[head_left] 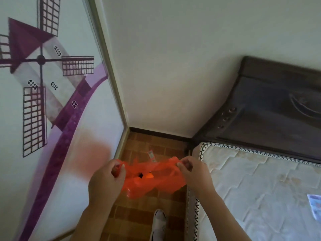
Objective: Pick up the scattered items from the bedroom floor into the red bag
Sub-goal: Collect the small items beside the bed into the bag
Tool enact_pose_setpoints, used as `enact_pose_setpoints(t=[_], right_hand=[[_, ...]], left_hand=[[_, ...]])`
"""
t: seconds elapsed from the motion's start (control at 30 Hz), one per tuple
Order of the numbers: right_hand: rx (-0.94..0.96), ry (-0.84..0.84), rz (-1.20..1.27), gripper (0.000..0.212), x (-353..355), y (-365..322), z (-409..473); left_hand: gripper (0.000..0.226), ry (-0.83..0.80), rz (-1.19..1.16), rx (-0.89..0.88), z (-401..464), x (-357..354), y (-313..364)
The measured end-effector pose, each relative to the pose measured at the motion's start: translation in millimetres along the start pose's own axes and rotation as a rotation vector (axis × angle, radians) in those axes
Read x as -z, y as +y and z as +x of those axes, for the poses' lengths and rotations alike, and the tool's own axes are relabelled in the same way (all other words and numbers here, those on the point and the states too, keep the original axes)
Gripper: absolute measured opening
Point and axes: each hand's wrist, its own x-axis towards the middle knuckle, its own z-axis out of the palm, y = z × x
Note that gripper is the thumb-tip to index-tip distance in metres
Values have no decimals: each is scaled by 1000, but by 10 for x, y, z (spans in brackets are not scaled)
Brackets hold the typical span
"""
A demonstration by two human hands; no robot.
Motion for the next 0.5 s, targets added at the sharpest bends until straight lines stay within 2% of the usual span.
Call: enact_pose_setpoints(t=[0.17, 0.5], right_hand=[[-45, -18, -18, 7, -532, 422, 193], [-89, 43, -37, 4, -1566, 1392, 660]], left_hand=[[4, -56, 60, 51, 239, -541, -383], [9, -84, 47, -53, 525, -1932, -1518]])
